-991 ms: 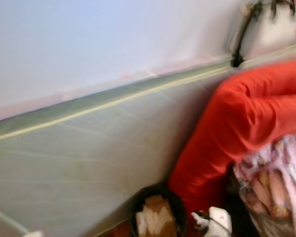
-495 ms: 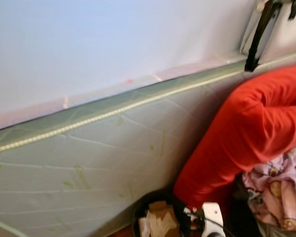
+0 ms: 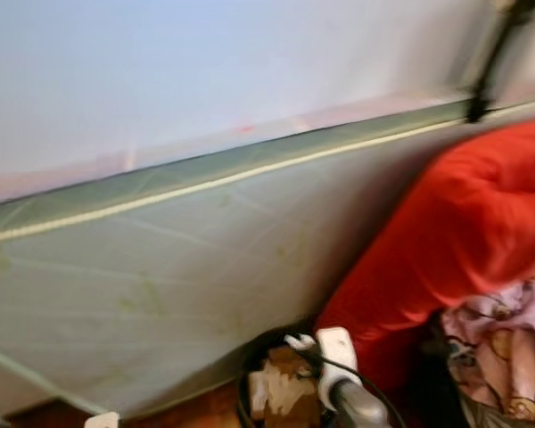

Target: Clean up the room

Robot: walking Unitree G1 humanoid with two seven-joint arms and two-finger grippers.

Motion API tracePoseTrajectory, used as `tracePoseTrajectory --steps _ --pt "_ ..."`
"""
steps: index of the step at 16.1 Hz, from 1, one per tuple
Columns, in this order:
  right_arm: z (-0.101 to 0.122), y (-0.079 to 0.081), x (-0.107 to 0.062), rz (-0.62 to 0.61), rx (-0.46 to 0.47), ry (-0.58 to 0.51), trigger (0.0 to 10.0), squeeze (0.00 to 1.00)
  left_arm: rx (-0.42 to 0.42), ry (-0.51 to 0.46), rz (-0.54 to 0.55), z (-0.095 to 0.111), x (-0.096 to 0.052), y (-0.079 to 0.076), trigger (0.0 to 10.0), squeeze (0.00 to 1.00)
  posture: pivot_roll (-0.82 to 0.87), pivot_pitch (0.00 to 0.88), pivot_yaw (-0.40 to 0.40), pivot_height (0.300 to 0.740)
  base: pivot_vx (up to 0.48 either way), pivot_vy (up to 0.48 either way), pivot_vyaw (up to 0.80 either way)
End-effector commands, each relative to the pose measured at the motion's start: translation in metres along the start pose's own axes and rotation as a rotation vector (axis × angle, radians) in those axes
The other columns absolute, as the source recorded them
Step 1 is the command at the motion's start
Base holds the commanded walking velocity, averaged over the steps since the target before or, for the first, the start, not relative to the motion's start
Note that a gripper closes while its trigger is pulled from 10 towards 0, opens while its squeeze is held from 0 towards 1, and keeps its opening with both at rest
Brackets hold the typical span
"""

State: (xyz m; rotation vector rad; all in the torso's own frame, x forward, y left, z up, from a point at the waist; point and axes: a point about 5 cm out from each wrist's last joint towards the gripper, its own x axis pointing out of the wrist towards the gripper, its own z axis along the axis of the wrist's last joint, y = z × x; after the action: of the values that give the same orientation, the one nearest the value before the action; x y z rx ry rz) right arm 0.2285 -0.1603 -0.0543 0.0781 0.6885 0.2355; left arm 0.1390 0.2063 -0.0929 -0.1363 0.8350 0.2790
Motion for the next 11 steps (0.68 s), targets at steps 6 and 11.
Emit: tracePoseTrajectory --steps 6,11 --pt "0.072 0.008 0.023 -0.103 0.091 -0.141 10.0 0.00 0.004 -0.227 -0.048 0.046 0.007 0.010 10.0 0.00 0.17 0.246 -0.047 0.740 0.000 0.000 0.00" --pt "0.067 0.006 0.022 -0.140 0.105 -0.124 10.0 0.00 0.019 -0.334 -0.072 0.056 0.001 0.020 10.0 0.00 0.19 0.299 -0.033 0.740 0.000 0.000 0.00"
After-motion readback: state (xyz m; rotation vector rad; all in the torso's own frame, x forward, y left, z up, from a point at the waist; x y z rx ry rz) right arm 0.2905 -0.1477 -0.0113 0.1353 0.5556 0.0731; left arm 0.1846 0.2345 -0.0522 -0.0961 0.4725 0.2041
